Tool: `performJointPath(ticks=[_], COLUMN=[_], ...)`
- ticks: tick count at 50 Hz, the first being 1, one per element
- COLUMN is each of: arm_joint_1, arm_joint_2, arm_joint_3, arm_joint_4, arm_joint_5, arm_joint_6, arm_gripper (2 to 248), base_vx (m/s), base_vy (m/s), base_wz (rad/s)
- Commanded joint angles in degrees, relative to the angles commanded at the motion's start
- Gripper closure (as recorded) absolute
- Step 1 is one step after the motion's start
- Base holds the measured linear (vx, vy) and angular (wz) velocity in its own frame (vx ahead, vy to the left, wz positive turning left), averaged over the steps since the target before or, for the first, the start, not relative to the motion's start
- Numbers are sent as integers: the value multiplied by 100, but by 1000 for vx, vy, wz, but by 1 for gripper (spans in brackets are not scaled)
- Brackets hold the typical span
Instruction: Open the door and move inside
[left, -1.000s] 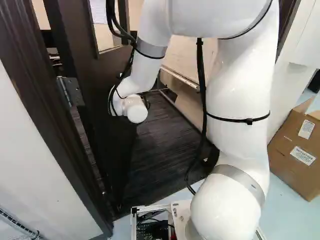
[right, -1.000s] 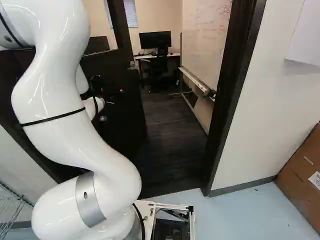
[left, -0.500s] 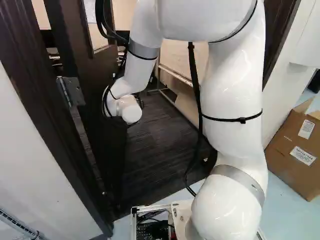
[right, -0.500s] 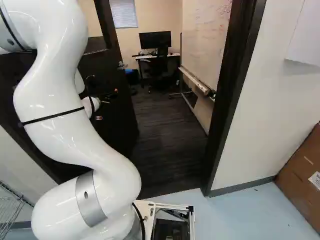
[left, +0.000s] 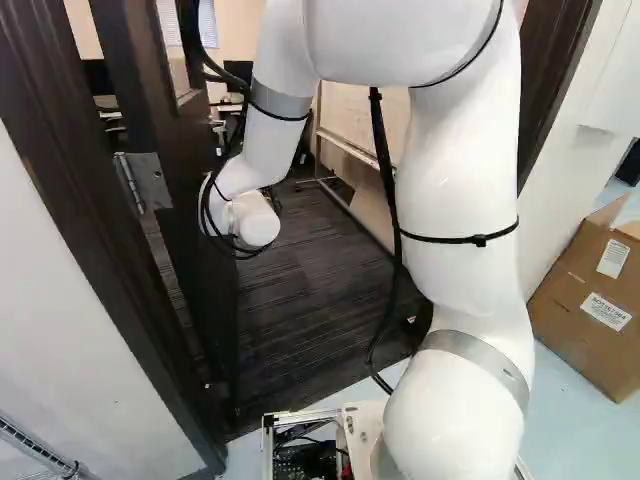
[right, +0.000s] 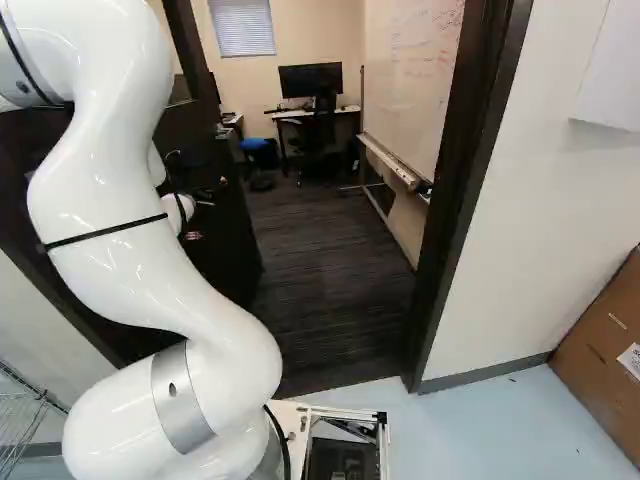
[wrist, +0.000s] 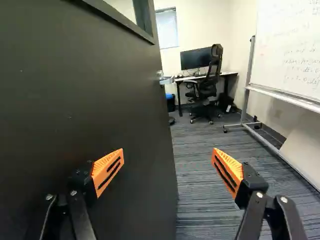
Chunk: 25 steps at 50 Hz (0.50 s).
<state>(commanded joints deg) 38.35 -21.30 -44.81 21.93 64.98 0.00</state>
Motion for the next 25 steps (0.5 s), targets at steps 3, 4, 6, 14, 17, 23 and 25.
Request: performJointPath(ticks=[3, 4, 6, 14, 17, 23, 25], arm_joint_1=[0, 0, 0, 0, 0, 0, 0], arm_joint_2=[0, 0, 0, 0, 0, 0, 0], arm_joint_3=[0, -1, -1, -1, -1, -1, -1], arm_joint_4=[-11, -13, -16, -17, -17, -17, -17], arm_joint_5=[4, 4, 5, 6, 6, 6, 6], arm_joint_6=[0, 0, 0, 0, 0, 0, 0], arm_gripper=[3, 3, 3, 3, 3, 3, 3], base_vx=[0, 0, 0, 0, 0, 0, 0], base_vy=[0, 0, 0, 0, 0, 0, 0], base_wz=[0, 0, 0, 0, 0, 0, 0])
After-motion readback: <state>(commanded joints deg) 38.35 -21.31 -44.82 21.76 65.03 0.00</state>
